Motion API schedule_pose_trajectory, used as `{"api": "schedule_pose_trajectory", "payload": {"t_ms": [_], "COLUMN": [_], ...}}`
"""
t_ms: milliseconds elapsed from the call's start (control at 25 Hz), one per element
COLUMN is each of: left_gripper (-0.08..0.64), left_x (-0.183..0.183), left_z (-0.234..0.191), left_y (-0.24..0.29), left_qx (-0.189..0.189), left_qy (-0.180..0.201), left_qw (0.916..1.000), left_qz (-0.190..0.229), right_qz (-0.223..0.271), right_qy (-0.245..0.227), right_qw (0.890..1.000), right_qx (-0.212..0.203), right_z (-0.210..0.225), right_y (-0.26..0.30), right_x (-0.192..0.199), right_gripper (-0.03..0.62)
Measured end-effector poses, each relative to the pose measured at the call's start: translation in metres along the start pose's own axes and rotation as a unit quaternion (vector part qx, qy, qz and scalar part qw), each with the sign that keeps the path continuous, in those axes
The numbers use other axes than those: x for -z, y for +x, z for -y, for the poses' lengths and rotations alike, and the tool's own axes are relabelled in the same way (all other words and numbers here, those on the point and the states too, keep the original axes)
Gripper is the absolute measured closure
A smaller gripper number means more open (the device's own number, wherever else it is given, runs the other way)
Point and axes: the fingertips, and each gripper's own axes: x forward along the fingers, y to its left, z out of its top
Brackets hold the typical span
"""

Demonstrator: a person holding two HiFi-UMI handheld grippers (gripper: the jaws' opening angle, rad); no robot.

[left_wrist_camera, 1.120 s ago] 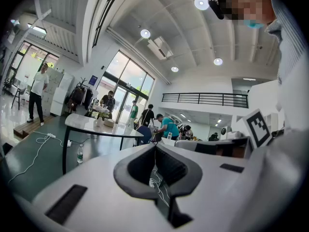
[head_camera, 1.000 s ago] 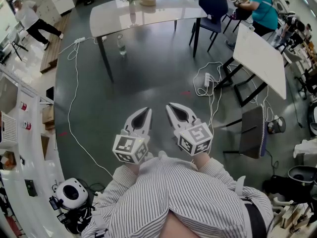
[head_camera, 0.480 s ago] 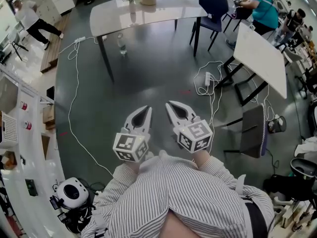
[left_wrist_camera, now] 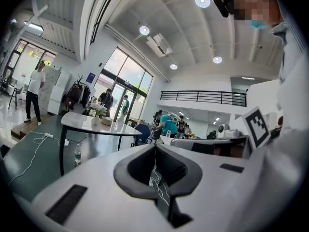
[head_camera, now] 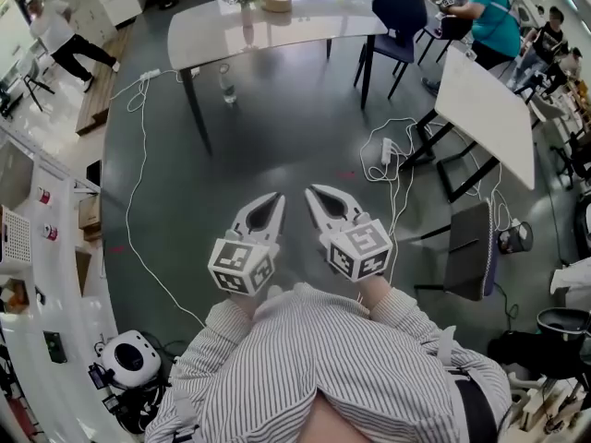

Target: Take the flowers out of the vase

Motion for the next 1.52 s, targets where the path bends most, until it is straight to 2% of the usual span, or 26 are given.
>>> {"api": "schedule_pose_trajectory", "payload": {"t_ms": [240,480,680,800,1000,1520], "left_gripper": [0.546,0.546,0.546,0.546,0.546,0.546], "left_x": [-0.008,-0.004,-0.003,-0.002,-0.018,-0.091], "left_z": [0.006,0.0,-0.019,-0.039,-0.085,-0.227], "left_y": [0.02,0.037,0.053,0.071,0.11,0.198], "left_qx": [0.004,-0.016,-0.012,-0.012,-0.004,0.027], "left_qy": [0.012,-0.003,-0.005,-0.015,-0.01,0.004], "left_qw": [0.9999,0.9998,0.9999,0.9998,0.9999,0.9996], "left_qz": [0.006,0.008,0.007,0.002,-0.007,-0.007], "right_qz": [0.007,-0.007,-0.008,-0.01,-0.011,-0.004], "right_qy": [-0.007,0.003,0.016,0.024,0.029,0.027], "right_qw": [1.0,1.0,1.0,1.0,1.0,0.999], "right_qx": [-0.01,-0.016,-0.016,-0.011,-0.002,0.023], "right_z": [0.018,0.034,0.044,0.058,0.085,0.13], "right_y": [-0.002,0.006,0.03,0.053,0.111,0.274], "right_x": [-0.007,0.003,0.005,0.004,-0.008,-0.066], "right_gripper": [0.578,0.578,0.578,0.577,0.578,0.577]}}
